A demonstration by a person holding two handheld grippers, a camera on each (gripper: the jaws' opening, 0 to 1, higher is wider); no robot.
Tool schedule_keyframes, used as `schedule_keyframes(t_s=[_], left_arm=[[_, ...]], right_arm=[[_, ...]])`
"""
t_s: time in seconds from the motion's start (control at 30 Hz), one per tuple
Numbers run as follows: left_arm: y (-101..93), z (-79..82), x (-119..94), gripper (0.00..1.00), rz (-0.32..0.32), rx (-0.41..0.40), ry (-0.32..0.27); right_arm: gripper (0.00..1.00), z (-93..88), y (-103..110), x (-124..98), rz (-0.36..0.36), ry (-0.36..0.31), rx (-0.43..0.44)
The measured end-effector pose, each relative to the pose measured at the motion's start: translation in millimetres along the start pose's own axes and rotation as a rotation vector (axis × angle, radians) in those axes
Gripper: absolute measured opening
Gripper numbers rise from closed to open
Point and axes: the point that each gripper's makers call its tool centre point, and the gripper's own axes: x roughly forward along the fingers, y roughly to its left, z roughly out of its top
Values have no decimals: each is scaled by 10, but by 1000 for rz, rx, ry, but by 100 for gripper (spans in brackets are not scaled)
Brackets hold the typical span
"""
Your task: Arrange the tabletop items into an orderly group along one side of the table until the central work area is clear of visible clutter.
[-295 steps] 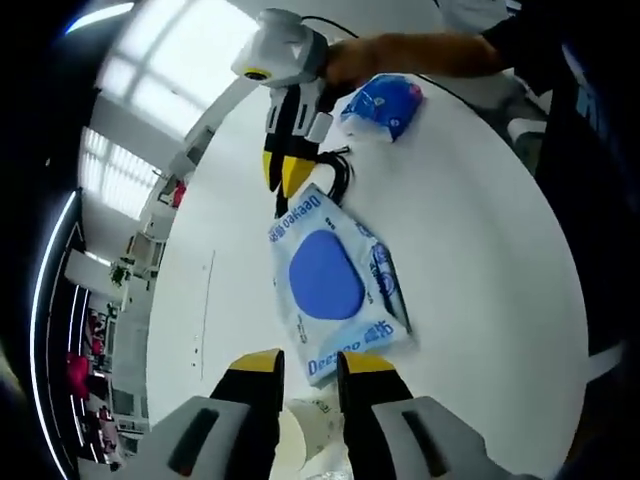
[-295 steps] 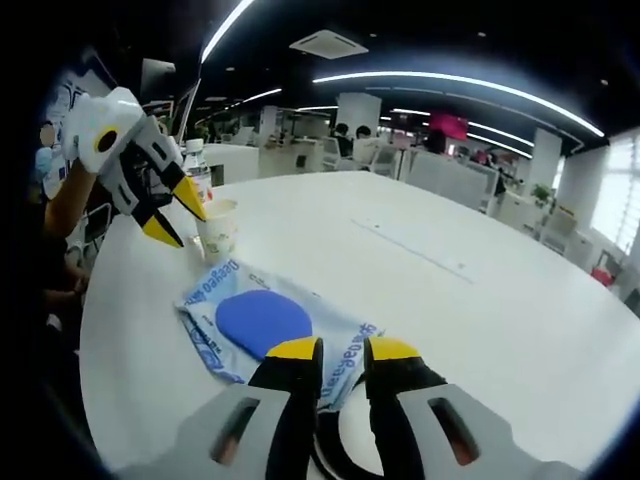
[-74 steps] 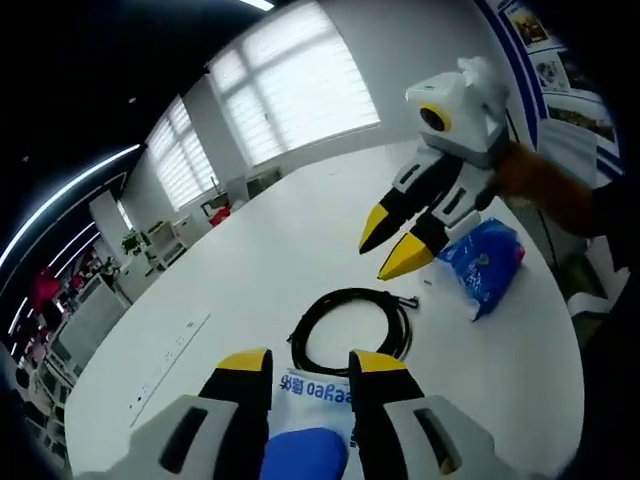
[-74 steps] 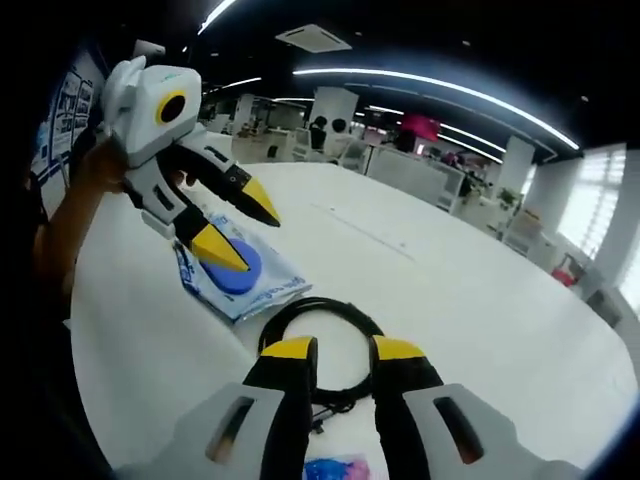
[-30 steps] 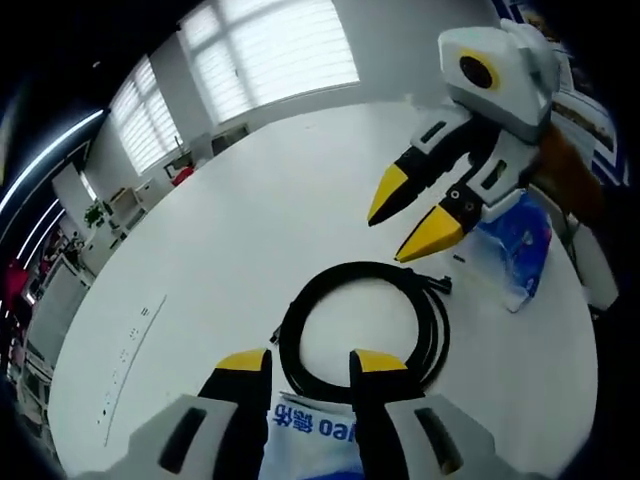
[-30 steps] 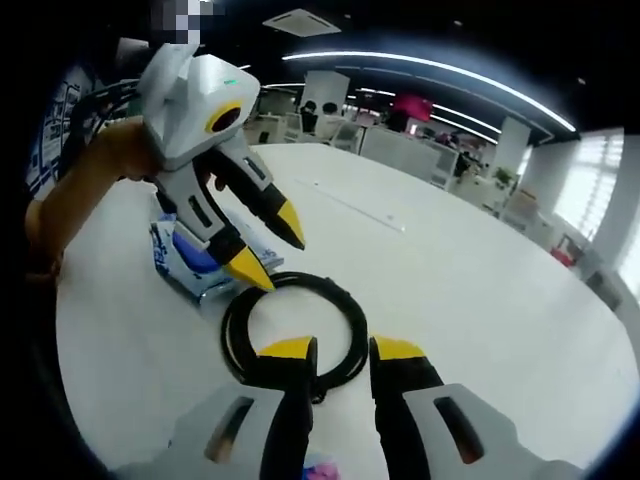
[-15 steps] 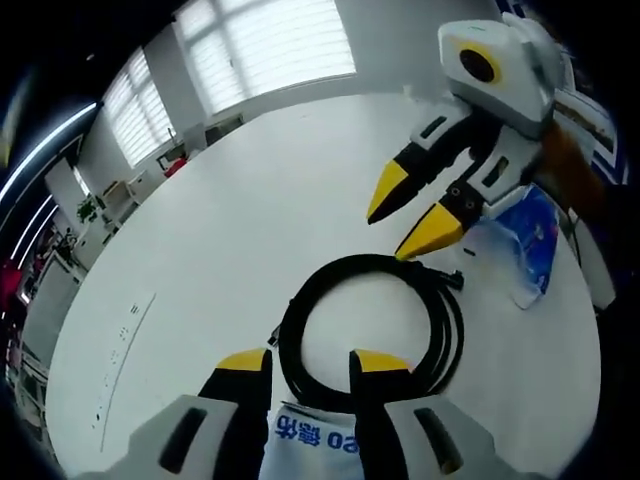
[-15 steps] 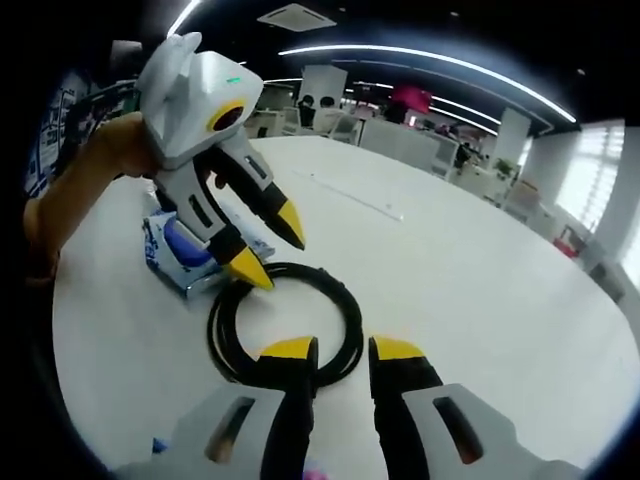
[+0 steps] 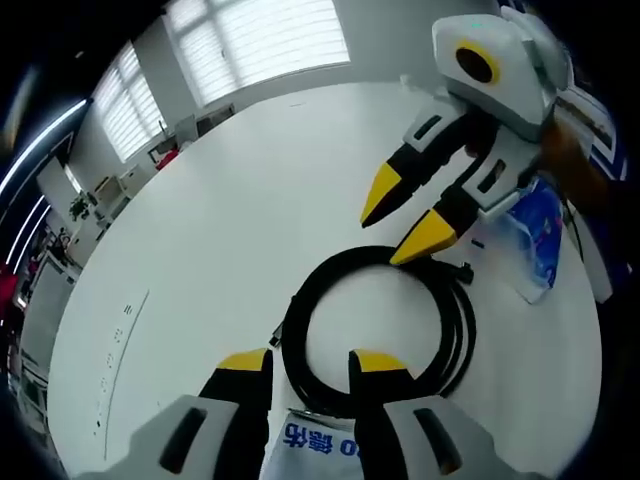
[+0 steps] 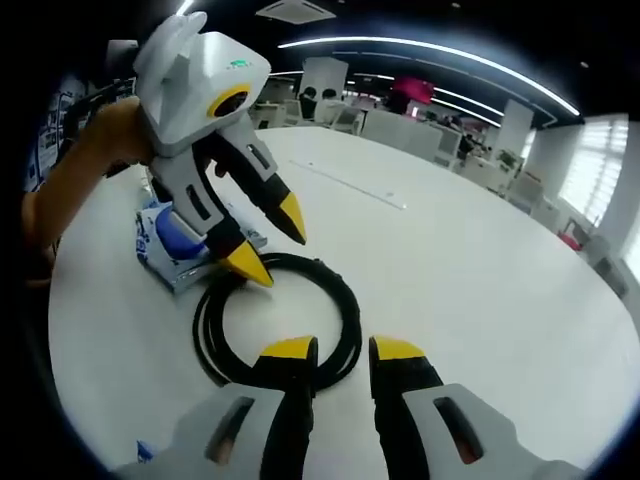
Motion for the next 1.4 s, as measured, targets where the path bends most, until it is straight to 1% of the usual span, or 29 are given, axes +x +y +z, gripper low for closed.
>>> schedule_keyframes(t_s=[0.07,0.37,0.67,0.73,0.77,0.8,0.87,0.9,1.07,1.17,1.23,1.37,1.4], left_arm=[[-5,-12,26,29,-5,1,11],[22,-1,56,28,-2,-8,1],[58,-22,102,27,-4,-24,8],[80,-22,118,23,10,-26,8],[85,-25,125,21,14,-36,6],[109,-22,133,18,19,-43,2],[86,-34,164,13,15,-64,-9],[104,-39,175,11,33,-67,-10],[137,-23,177,10,46,-54,-5],[139,-17,194,10,54,-41,0],[157,-19,194,9,60,-46,0],[174,-18,193,8,67,-45,-2],[192,-20,204,8,77,-42,-1]], right_arm=[[19,-28,39,-7,-1,5,-1],[19,-62,16,36,5,10,8],[18,-87,2,101,10,13,23],[18,-106,1,126,17,16,31],[16,-103,5,136,29,10,54],[14,-103,16,140,38,8,63],[10,-121,58,157,62,7,85],[10,-129,48,165,57,11,100],[10,-136,55,167,63,21,148],[10,-136,69,171,54,17,143],[9,-139,64,173,49,14,168],[8,-143,77,174,40,17,153],[8,-141,82,179,37,22,146]])
